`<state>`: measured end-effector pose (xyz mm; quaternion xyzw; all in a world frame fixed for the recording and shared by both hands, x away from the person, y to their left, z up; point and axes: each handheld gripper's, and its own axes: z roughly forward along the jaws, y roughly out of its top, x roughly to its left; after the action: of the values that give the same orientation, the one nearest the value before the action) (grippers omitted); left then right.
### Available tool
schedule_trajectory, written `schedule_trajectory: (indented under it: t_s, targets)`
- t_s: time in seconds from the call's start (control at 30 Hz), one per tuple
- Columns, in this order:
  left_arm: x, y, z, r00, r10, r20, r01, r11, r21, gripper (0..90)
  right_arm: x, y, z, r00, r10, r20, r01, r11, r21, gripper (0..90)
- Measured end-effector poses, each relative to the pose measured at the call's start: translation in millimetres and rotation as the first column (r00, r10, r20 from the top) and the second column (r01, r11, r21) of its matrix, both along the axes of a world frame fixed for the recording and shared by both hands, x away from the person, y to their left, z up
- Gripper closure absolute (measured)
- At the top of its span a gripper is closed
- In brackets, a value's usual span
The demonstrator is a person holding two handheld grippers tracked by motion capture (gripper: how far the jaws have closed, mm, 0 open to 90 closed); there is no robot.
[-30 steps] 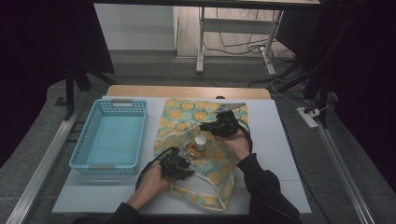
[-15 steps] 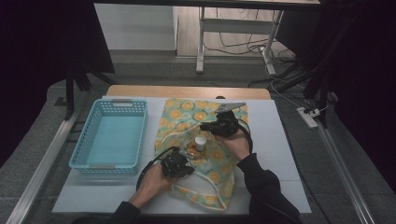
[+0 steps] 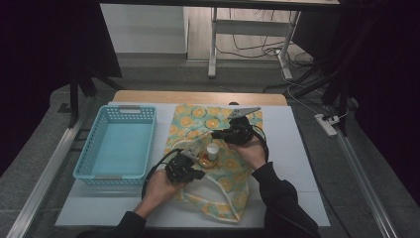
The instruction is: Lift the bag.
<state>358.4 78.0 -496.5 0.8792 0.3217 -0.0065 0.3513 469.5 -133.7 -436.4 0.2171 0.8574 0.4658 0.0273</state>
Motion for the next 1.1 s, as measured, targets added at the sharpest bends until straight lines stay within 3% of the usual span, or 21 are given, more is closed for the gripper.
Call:
schedule_trajectory:
  t_s: [0.37,0.73,1.1]
  targets:
    - [8.2,13.6,26.0,0.9999,0.01,0.008,-0.009,0.9965,-0.084,90.0,-2.9,-1.5,13.5,0.9999,0.016,-0.002,-0.015,1.0,0.024,90.0]
    - [21.2,25.3,68.5,0.9993,0.013,0.034,-0.007,0.9862,-0.165,90.0,-7.9,1.1,38.8,0.9991,0.037,0.02,-0.037,0.999,0.027,90.0]
    - [33.8,32.3,107.1,0.9965,0.028,0.079,-0.012,0.9823,-0.187,90.0,-9.5,3.9,64.0,0.9977,0.043,0.053,-0.043,0.999,0.013,90.0]
